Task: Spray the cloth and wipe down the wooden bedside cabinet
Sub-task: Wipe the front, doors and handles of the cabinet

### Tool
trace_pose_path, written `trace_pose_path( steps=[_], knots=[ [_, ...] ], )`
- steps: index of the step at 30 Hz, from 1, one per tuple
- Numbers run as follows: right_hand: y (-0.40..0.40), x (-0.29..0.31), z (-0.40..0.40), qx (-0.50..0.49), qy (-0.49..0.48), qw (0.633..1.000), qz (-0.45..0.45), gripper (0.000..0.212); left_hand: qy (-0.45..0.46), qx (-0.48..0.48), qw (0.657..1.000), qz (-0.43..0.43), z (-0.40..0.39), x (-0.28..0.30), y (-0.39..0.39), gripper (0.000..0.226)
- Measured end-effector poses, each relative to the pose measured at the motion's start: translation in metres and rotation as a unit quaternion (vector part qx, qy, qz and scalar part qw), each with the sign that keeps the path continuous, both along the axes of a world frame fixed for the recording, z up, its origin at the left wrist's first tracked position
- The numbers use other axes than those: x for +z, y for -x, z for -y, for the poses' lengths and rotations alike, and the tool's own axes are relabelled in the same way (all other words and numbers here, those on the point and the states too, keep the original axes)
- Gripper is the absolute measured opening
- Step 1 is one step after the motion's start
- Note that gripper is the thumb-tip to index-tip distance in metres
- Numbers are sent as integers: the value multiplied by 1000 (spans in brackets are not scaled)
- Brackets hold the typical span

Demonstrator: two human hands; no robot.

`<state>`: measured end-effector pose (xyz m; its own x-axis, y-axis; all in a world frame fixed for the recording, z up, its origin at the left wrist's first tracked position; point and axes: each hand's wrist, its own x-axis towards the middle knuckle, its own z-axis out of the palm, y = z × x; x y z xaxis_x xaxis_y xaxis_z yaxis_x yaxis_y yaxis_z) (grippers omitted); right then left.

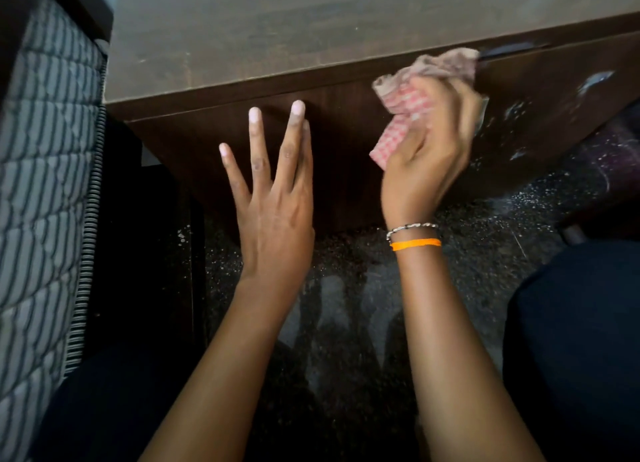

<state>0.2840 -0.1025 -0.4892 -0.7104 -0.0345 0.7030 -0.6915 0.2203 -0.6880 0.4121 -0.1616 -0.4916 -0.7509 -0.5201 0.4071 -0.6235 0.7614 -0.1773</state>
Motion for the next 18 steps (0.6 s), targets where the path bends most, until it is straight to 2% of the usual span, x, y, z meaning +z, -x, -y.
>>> trace_pose_path(
  steps=[2, 4, 8, 10, 12, 13, 18],
  knots=[
    [4, 6, -3, -39, 26, 997, 57, 42, -4, 1, 1000, -7, -3, 0, 2, 82],
    [-1, 9, -2, -47, 8, 997, 64, 42, -22, -3, 999, -23, -10, 3, 6, 79],
    [-9, 0, 2, -1, -89, 995, -41, 25, -22, -21, 999, -17, -26, 4, 15, 65],
    [-2, 0, -1, 2, -53, 999, -6, 25, -17, -21, 1000, 0, -26, -2, 18, 67],
    [8, 6, -6, -25, 13, 998, 58, 37, -12, -18, 1000, 12, -26, -5, 21, 71],
    [9, 8, -8, -39, 14, 996, 78, 43, -15, -18, 1000, 12, -27, -4, 21, 71],
    [0, -3, -11, -27, -76, 995, 61, 48, -5, -9, 1000, 17, -24, -9, 22, 71]
  ],
)
